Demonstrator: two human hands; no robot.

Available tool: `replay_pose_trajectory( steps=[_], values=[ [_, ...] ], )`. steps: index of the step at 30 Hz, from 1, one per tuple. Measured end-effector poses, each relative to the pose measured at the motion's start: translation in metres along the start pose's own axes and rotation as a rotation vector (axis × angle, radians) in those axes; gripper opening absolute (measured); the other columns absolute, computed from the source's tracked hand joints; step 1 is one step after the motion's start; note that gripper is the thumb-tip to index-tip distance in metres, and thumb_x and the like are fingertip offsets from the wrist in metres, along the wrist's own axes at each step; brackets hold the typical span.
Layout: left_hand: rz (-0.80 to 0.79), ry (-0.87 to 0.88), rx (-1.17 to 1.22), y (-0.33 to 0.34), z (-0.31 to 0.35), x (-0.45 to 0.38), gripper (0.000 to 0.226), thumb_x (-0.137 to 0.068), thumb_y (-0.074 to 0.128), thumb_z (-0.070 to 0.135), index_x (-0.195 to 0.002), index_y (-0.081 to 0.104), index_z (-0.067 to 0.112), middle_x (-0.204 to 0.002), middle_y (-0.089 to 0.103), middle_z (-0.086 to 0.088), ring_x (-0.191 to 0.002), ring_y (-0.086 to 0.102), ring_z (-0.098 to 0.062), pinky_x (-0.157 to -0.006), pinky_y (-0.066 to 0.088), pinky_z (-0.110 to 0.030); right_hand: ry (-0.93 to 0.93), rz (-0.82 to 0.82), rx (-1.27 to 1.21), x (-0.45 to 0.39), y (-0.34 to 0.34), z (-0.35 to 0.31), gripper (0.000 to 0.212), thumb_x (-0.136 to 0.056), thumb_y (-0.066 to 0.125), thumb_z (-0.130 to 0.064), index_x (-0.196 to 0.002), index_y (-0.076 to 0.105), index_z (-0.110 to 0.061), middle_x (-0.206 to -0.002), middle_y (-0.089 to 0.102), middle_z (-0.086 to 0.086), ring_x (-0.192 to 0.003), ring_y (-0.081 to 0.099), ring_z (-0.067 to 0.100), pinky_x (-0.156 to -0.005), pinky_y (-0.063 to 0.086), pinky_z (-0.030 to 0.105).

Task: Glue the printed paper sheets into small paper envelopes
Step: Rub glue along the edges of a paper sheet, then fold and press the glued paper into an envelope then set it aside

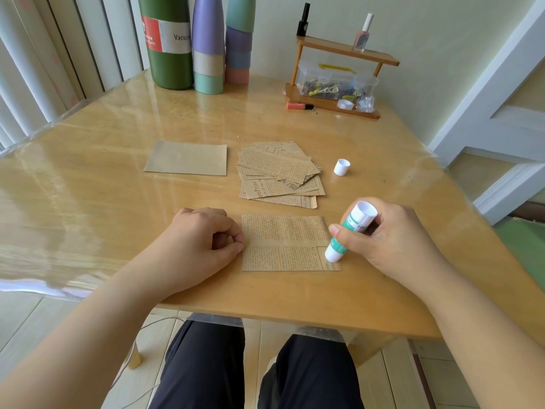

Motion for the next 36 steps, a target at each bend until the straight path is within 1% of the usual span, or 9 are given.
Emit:
replay_pose_trajectory(
  steps=[7,14,20,23,25,28,31,33,36],
  values=[
    [-0.005,0.0,0.004,0.0,0.001,0.0,0.038,-0.079,0.071,0.014,-0.066,0.05,0.042,-0.056,0.042,0.011,-0.065,0.047,0.002,-0.067,0.028,-0.018,-0.029,0.049,0.006,-0.01,0.002,0.0,0.025,-0.081,0.071,-0.019,-0.07,0.056,-0.001,-0.056,0.068,-0.012,-0.048,0.04,0.005,-0.046,0.031,0.011],
    [0.0,0.007,-0.009,0.0,0.001,0.0,0.039,-0.079,0.07,0.015,-0.064,0.048,0.043,-0.058,0.044,0.009,-0.07,0.048,-0.001,-0.073,0.029,-0.017,-0.037,0.031,0.036,0.003,-0.002,-0.004,0.024,-0.08,0.072,-0.016,-0.067,0.057,-0.003,-0.044,0.054,-0.025,-0.046,0.041,0.005,-0.042,0.029,0.011],
    [0.005,0.006,-0.006,-0.001,0.003,0.001,0.038,-0.079,0.07,0.015,-0.064,0.048,0.043,-0.058,0.045,0.01,-0.071,0.049,0.0,-0.072,0.029,-0.017,-0.02,0.007,0.043,0.02,-0.007,-0.001,0.024,-0.074,0.075,-0.025,-0.065,0.06,-0.009,-0.052,0.053,-0.001,-0.046,0.036,0.008,-0.043,0.028,0.013],
    [0.001,0.008,-0.012,-0.001,0.004,0.001,0.037,-0.079,0.069,0.016,-0.064,0.048,0.043,-0.058,0.045,0.011,-0.071,0.049,0.001,-0.071,0.03,-0.018,0.005,0.089,0.029,0.027,-0.02,0.0,0.02,-0.073,0.077,-0.027,-0.064,0.062,-0.018,-0.059,0.056,0.001,-0.049,0.044,0.01,-0.044,0.032,0.013],
    [0.0,0.01,-0.02,-0.001,0.003,0.001,0.037,-0.079,0.069,0.017,-0.064,0.048,0.043,-0.059,0.046,0.01,-0.073,0.049,0.0,-0.073,0.03,-0.018,0.078,0.193,-0.157,0.03,-0.032,0.007,0.018,-0.071,0.076,-0.035,-0.067,0.065,-0.022,-0.057,0.057,-0.005,-0.048,0.046,0.007,-0.044,0.033,0.011],
    [0.004,0.008,-0.027,-0.002,0.003,0.001,0.034,-0.081,0.067,0.022,-0.064,0.047,0.044,-0.059,0.046,0.012,-0.072,0.049,0.002,-0.073,0.031,-0.02,0.234,0.312,-0.643,0.031,-0.043,0.021,0.013,-0.061,0.08,-0.03,-0.065,0.069,-0.025,-0.051,0.052,-0.007,-0.044,0.043,0.003,-0.041,0.035,0.015],
    [0.0,-0.004,-0.019,-0.003,0.004,0.001,0.036,-0.08,0.07,0.018,-0.065,0.049,0.043,-0.059,0.047,0.013,-0.07,0.048,0.005,-0.072,0.03,-0.019,0.396,0.295,-0.932,0.029,-0.037,0.032,0.025,-0.055,0.073,-0.034,-0.074,0.065,-0.02,-0.051,0.055,-0.003,-0.042,0.048,0.004,-0.039,0.042,0.017],
    [-0.018,-0.027,-0.009,-0.003,0.004,0.001,0.035,-0.079,0.071,0.015,-0.064,0.051,0.042,-0.059,0.048,0.011,-0.069,0.048,0.003,-0.07,0.029,-0.016,0.448,0.27,-1.042,0.025,-0.032,0.039,0.023,-0.062,0.071,-0.025,-0.08,0.06,-0.016,-0.054,0.061,0.0,-0.045,0.056,0.005,-0.043,0.049,0.017],
    [-0.045,-0.108,0.082,-0.005,0.003,0.001,0.023,-0.08,0.068,0.017,-0.067,0.06,0.033,-0.067,0.055,0.015,-0.063,0.048,-0.002,-0.062,0.033,-0.009,0.438,0.184,-1.178,0.014,-0.025,0.043,0.033,-0.063,0.072,-0.02,-0.091,0.059,-0.011,-0.076,0.072,0.007,-0.066,0.069,0.012,-0.057,0.057,0.022]
  ],
)
Point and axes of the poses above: each hand's wrist, its own x-axis away from the middle knuckle, its own y-axis out of the palm, z = x × y, the point moved 3 cm from there along -x, towards the middle knuckle
